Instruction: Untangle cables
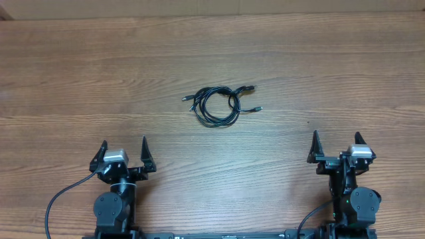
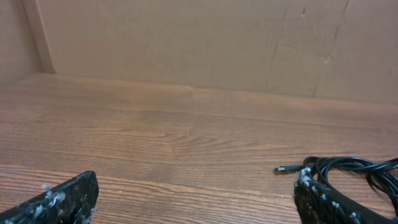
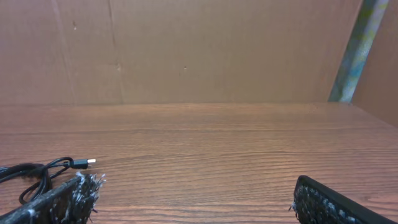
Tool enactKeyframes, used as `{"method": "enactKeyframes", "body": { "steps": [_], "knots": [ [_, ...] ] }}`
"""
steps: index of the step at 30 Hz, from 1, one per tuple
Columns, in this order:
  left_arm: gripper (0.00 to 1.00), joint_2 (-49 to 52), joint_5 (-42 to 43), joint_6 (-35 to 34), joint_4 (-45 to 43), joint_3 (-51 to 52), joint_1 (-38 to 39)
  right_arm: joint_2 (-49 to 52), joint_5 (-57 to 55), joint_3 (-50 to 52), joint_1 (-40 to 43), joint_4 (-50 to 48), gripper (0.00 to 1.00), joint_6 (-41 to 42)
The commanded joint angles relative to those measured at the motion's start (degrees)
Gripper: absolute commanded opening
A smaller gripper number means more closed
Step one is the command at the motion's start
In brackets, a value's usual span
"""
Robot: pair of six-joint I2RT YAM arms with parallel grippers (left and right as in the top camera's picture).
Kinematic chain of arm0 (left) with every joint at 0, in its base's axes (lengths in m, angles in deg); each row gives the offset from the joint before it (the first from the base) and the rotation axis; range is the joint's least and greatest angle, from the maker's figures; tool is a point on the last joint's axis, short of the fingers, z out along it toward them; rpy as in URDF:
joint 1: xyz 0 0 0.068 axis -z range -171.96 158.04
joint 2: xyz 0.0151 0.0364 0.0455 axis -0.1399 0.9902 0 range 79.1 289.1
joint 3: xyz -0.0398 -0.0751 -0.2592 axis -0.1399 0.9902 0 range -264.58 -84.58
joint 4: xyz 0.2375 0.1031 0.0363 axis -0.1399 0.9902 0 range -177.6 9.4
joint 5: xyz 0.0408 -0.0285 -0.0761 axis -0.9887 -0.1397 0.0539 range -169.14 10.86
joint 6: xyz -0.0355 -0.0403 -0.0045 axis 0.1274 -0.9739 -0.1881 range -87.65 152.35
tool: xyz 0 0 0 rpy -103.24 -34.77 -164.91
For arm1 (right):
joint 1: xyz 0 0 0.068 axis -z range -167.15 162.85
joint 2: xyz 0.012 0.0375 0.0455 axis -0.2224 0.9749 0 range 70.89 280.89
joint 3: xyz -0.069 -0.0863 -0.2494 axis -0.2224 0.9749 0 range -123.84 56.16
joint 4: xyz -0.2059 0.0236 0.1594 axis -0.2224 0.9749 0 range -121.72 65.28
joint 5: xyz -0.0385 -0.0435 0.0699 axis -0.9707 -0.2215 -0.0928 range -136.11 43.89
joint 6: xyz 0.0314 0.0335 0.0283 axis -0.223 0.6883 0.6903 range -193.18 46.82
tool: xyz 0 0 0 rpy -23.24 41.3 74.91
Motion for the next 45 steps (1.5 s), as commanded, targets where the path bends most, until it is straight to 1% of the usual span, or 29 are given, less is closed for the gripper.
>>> {"method": "enactKeyframes", "body": {
  "steps": [1,24,25,28,31,35,38,39,41,43,45],
  "knots": [
    [1.0,-0.5,-1.1,-0.3,-0.1,0.2,-0.3,-0.5,0.1,0.6,0.0,-0.3,1.0,-0.3],
    [1.0,-0.5,-1.1,-0.3,-0.1,0.2,-0.3,-0.5,0.3,0.6,0.0,-0.3,1.0,-0.2],
    [1.0,-0.5,-1.2,-0.3,-0.1,0.2,-0.3,-0.5,1.4,0.6,0.0,-0.3,1.0,1.6],
    [1.0,-0.5,-1.1,-0.3,-0.1,0.2,-0.3,-0.5,7.9,0.6,0.0,-1.1,1.0,14.4],
    [1.0,-0.5,0.0,-0.3,-0.1,0.2,-0.2,-0.5,9.9,0.6,0.0,-1.2,1.0,22.1],
    [1.0,-0.5,1.4,-0.3,0.1,0.2,-0.2,-0.5,10.4,0.6,0.0,-2.2,1.0,23.3],
    [1.0,-0.5,1.8,-0.6,0.2,0.2,-0.2,-0.5,14.3,0.6,0.0,-3.3,1.0,24.5],
    [1.0,-0.5,3.3,-1.5,0.4,0.2,-0.2,-0.5,15.5,0.6,0.0,-3.0,1.0,24.5],
    [0.99,-0.5,7.7,-1.4,0.4,0.1,-0.2,-0.5,17.4,0.5,0.0,-1.9,1.0,24.5],
    [1.0,-0.4,8.1,-1.4,1.8,-0.4,-0.2,-0.3,20.3,-0.5,0.0,0.1,1.0,24.5],
    [1.0,0.3,7.6,-1.4,4.5,-1.9,-0.2,0.3,20.3,-3.3,0.0,4.6,1.0,24.5]
  ]
}}
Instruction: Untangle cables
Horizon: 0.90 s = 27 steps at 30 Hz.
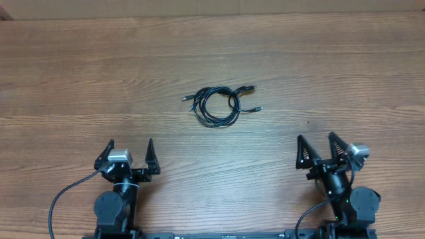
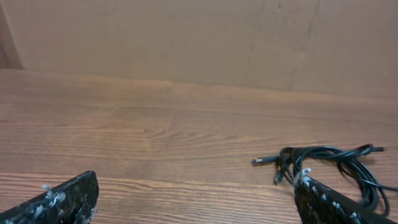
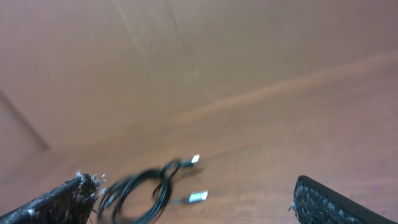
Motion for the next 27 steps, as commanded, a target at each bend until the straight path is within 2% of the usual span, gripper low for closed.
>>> {"method": "enactKeyframes", "body": {
  "steps": [1,9,17,21,27],
  "knots": [
    [1.0,1.2,1.8,-0.6,6.0,-3.5,-0.2,1.0,2.9,-5.4,0.0,6.7,1.0,1.2],
    [1.0,14.0,0.1,-1.0,18.5,-22.6,-0.2,13.4,1.7,-26.6,0.0,18.3,1.0,1.2],
    [1.0,38.2,7.5,-0.3,30.4,-50.1,0.1,32.3,9.3,-51.0,0.0,33.7,1.0,1.2],
    [1.0,52.9,10.3,0.0,38.1,-67.0,3.2,35.4,12.4,-56.4,0.0,34.2,1.0,1.2],
    [1.0,76.7,10.9,1.4,51.3,-90.8,11.9,35.4,18.5,-56.7,0.0,29.6,1.0,5.5]
  ]
}}
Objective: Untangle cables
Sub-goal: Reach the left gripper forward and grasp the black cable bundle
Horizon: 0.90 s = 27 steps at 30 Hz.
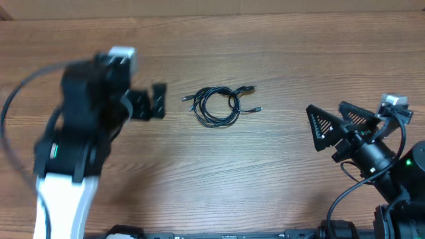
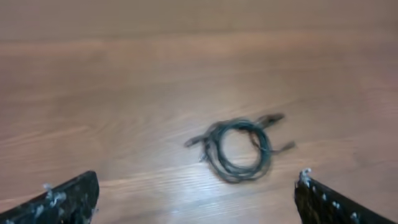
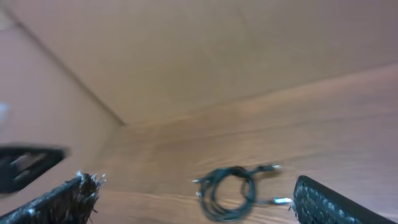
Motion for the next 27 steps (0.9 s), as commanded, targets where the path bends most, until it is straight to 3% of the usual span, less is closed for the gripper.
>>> {"method": "enactKeyframes", "body": {
  "steps": [1,5,7,10,15,19,27],
  "knots": [
    [1.0,12.4,4.2,1.3,3.0,-10.4,5.0,-0.1,4.2,-1.2,0.0,-0.3,1.0,2.7],
    [1.0,22.6,11.0,1.3,3.7,-15.6,8.5,0.0,4.2,-1.2,0.0,2.1,1.0,2.7],
    [1.0,26.2,12.5,-2.1,1.4,-15.6,9.2,0.0,4.1,-1.2,0.0,4.3,1.0,2.6],
    [1.0,31.3,12.3,-8.9,1.9,-15.6,9.6,0.0,3.2,-1.2,0.0,8.1,1.0,2.2],
    [1.0,39.1,11.4,-10.5,7.1,-15.6,9.7,0.0,-2.3,-1.2,0.0,13.7,1.0,2.2],
    [1.0,44.9,6.1,-14.2,11.5,-15.6,9.7,0.3,-10.3,-1.2,0.0,18.9,1.0,2.3],
    [1.0,53.3,5.6,-17.9,12.3,-15.6,10.6,0.9,-10.1,-1.1,0.0,22.4,1.0,-0.2]
  ]
}}
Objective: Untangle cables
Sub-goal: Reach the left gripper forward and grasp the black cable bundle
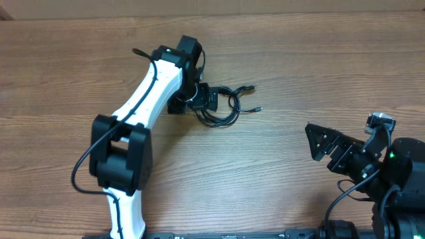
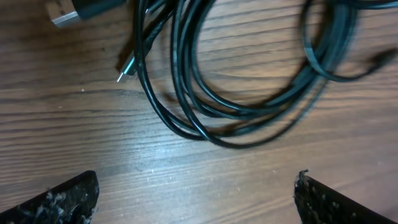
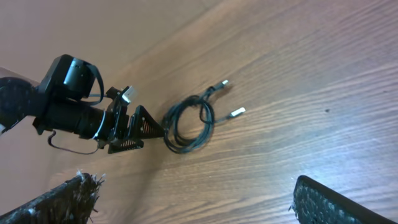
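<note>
A bundle of thin black cables [image 1: 222, 105] lies coiled on the wooden table [image 1: 299, 60], with plug ends sticking out left and right. My left gripper [image 1: 192, 104] is open and low over the coil's left edge. In the left wrist view the cable loops [image 2: 177, 68] fill the frame just beyond the open left gripper [image 2: 196, 199], and a silver USB plug [image 2: 68, 14] shows at top left. My right gripper [image 1: 335, 154] is open, well right of the coil. The right wrist view looks down from the right gripper [image 3: 193, 199] at the cables [image 3: 189, 124].
The long white left arm [image 1: 149, 93] reaches across the table's left half from the front edge. A brown cardboard wall [image 3: 93, 25] stands behind the table. Bare wood surrounds the coil.
My left gripper was higher and to the left of the coil; now it is close over the coil's left edge, still open. The right gripper has tilted down slightly. The cables have not moved.
Both grippers rested open at the table's front edge, facing the back wall. Then the right one had turned toward the coil. Then both arms were raised, the left out beside the coil. Now the left gripper is low over the coil, which lies unchanged.
</note>
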Tool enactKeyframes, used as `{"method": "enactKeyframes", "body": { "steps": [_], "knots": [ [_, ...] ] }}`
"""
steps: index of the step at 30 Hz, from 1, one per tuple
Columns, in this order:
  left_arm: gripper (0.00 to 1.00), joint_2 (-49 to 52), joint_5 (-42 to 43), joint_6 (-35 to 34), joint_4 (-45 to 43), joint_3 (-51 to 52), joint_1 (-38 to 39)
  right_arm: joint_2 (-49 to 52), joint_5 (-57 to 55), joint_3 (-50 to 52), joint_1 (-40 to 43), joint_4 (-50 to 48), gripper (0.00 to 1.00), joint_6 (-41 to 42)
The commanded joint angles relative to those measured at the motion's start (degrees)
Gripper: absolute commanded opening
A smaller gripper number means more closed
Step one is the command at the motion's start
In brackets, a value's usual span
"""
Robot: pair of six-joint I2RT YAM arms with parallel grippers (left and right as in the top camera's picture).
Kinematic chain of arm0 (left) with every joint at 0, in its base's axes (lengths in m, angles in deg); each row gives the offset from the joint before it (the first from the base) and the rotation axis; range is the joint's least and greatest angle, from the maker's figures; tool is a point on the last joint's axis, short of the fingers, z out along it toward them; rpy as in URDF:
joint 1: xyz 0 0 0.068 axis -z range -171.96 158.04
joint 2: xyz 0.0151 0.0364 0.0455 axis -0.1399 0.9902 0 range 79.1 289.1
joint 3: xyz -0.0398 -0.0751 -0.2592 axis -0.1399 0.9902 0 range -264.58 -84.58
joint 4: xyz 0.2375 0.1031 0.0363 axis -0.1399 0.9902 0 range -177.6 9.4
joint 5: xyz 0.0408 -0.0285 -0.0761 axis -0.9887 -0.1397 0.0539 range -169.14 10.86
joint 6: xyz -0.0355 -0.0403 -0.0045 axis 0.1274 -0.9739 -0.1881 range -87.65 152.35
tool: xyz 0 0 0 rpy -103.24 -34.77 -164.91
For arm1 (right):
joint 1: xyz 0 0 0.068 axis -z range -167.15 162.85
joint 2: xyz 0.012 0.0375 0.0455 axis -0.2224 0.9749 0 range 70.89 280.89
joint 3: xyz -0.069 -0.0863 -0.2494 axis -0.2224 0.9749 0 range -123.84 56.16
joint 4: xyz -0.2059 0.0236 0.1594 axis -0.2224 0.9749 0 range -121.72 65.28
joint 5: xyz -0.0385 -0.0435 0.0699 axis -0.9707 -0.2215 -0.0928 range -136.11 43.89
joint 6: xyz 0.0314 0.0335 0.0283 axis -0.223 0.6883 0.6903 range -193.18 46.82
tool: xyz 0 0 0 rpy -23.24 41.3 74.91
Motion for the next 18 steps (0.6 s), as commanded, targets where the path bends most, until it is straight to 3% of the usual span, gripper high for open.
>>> {"method": "enactKeyframes", "body": {
  "steps": [1,11,13,15,16,17,18],
  "knots": [
    [1.0,2.9,-1.1,-4.2,-0.2,-1.3,1.2,0.1,-1.4,-1.0,0.0,0.5,1.0,-1.8],
    [1.0,11.2,-1.7,-6.5,-0.4,-1.3,2.8,0.1,-1.4,-0.9,0.0,1.8,1.0,-2.2],
    [1.0,12.8,-1.6,-6.5,-0.3,-1.3,3.0,0.1,-1.4,-0.8,0.0,2.0,0.89,-3.2],
    [1.0,14.1,-0.2,-6.1,-0.5,-1.3,3.0,0.1,-1.4,-0.8,0.0,2.2,0.52,-4.7],
    [0.45,14.6,0.2,-5.3,-0.7,-1.3,3.0,0.1,-1.4,-0.8,0.0,2.3,0.29,-5.4],
    [0.04,14.8,0.3,-4.9,-0.7,-1.3,3.0,0.1,-1.5,-0.8,0.0,2.5,0.15,-5.5],
    [0.04,15.0,0.4,-5.0,-0.5,-1.3,3.0,0.1,-1.5,-0.8,0.0,2.6,0.11,-5.5]
  ]
}}
